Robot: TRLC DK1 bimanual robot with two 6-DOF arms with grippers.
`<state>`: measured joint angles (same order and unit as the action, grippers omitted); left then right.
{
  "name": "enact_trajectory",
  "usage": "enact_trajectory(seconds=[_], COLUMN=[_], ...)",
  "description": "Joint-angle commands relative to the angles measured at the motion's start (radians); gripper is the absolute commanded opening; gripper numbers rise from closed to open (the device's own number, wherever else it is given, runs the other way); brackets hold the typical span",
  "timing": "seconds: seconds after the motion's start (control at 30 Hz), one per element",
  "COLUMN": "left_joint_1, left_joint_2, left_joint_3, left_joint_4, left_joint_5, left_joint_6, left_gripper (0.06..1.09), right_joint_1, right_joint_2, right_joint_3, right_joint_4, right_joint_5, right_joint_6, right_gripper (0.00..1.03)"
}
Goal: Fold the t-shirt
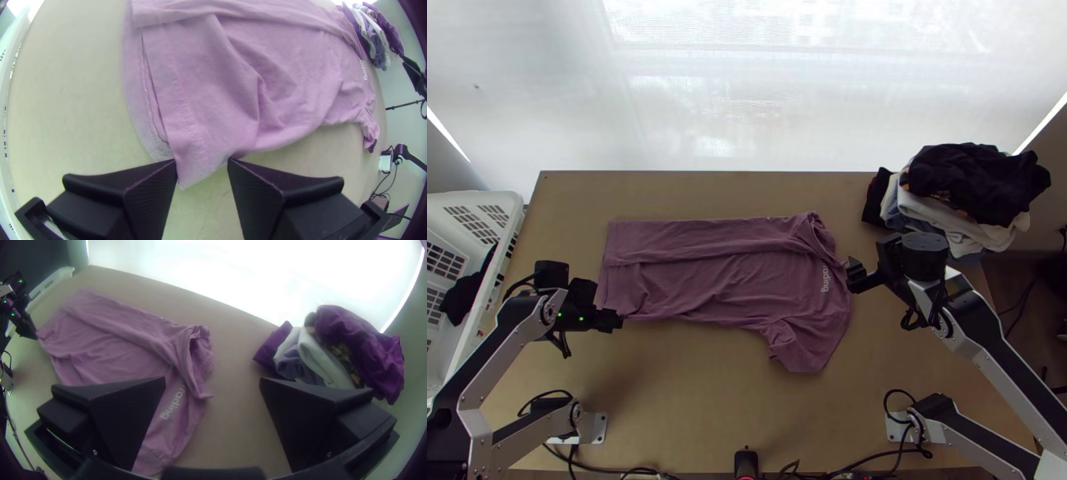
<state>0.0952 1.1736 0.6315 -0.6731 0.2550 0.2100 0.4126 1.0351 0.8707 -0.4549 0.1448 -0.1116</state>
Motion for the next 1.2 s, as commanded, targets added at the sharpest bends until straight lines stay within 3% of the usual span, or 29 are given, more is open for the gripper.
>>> enact_trajectory(seconds=[0.0, 0.37, 0.57, 0.83, 1.17], left_joint_1=[-0.006, -0.006, 0.0, -0.005, 0.026], left_joint_2=[0.034, 0.014, -0.023, 0.014, 0.037], left_joint_3=[-0.019, -0.012, 0.037, 0.105, 0.119], left_joint_4=[0.061, 0.081, 0.081, 0.084, 0.116], left_joint_5=[0.016, 0.016, 0.016, 0.016, 0.015], left_joint_6=[0.005, 0.009, -0.021, -0.055, -0.086], left_gripper=[0.51, 0.09, 0.09, 0.09, 0.09], right_joint_1=[0.029, 0.127, 0.296, 0.531, 0.647], right_joint_2=[-0.018, -0.017, -0.003, 0.095, 0.164], right_joint_3=[-0.001, 0.001, -0.052, -0.15, -0.165], right_joint_4=[-0.031, -0.1, -0.197, -0.195, -0.189], right_joint_5=[-0.005, -0.014, -0.06, -0.125, -0.151], right_joint_6=[-0.003, -0.014, -0.054, -0.063, -0.016], right_gripper=[0.98, 0.98, 0.98, 0.98, 0.98])
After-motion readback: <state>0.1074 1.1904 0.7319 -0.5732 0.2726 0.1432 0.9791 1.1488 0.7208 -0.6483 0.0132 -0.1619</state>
